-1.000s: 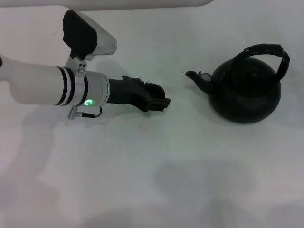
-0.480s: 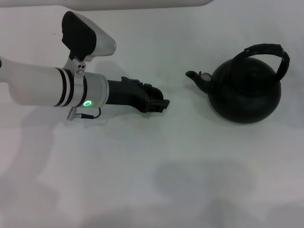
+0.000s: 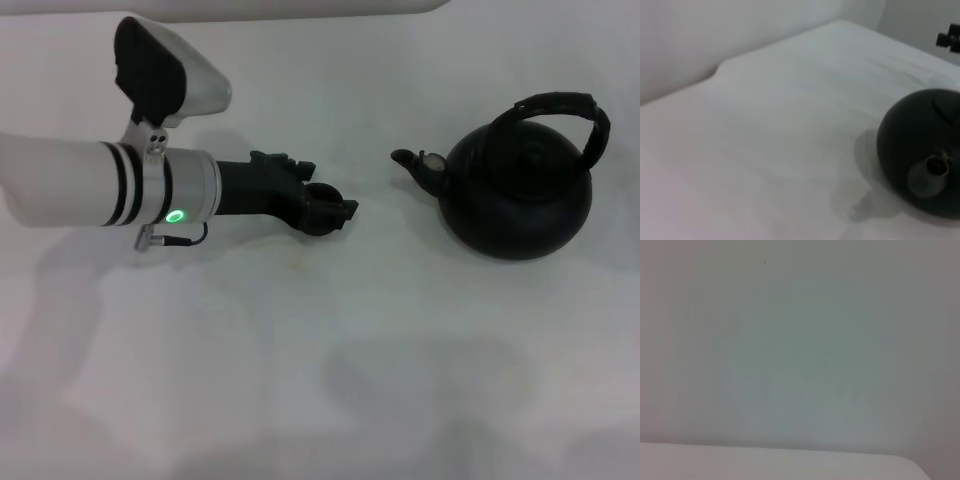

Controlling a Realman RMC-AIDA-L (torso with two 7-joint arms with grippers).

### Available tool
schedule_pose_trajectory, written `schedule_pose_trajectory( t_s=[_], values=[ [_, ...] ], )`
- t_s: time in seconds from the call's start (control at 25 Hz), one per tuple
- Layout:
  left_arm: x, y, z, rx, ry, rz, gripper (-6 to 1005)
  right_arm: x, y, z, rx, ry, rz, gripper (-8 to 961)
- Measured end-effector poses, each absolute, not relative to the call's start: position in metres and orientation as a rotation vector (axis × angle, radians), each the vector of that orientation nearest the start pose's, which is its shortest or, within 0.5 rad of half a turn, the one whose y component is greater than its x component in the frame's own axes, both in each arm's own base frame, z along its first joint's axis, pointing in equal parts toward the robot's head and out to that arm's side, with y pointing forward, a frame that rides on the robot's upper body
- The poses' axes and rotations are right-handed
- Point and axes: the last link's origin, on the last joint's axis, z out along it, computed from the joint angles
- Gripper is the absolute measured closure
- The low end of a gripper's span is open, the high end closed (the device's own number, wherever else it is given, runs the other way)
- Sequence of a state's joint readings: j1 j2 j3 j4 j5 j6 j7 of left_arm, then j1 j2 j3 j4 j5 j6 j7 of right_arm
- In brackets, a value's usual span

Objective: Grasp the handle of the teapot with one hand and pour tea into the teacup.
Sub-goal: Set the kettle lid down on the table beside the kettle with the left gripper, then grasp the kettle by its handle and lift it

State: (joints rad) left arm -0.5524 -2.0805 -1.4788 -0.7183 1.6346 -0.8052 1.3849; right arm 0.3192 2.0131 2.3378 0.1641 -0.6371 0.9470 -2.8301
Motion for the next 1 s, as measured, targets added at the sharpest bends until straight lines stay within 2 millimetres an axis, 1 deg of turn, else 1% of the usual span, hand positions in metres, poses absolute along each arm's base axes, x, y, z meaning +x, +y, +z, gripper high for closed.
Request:
schedule_pose_trajectory(
  t_s=[0.32,0.36,0.48,0.56,0.64,0.76,0.88,1.0],
  values=[
    [-0.213,0.344,-0.088,-2.652,-0.591,-0.356,129,0.429,0.298,0.056,-1.483,0.693,0.363,321],
    [-0.214,0.341,-0.082,-2.634,-0.574,-0.374,117,0.429,0.297,0.057,-1.483,0.694,0.362,321],
    [-0.218,0.334,-0.064,-2.562,-0.505,-0.459,125,0.432,0.292,0.057,-1.495,0.691,0.353,323],
    [-0.224,0.326,-0.049,-2.478,-0.443,-0.556,126,0.434,0.287,0.058,-1.521,0.683,0.342,324],
    [-0.235,0.318,-0.033,-2.375,-0.395,-0.642,126,0.436,0.280,0.063,-1.549,0.680,0.347,325],
    [-0.258,0.303,-0.015,-2.235,-0.334,-0.708,127,0.436,0.270,0.076,-1.595,0.672,0.378,326],
    [-0.278,0.289,-0.005,-2.141,-0.307,-0.750,128,0.429,0.263,0.090,-1.658,0.637,0.392,328],
    [-0.299,0.278,0.001,-2.059,-0.333,-0.788,130,0.418,0.257,0.099,-1.751,0.603,0.373,330]
  ],
)
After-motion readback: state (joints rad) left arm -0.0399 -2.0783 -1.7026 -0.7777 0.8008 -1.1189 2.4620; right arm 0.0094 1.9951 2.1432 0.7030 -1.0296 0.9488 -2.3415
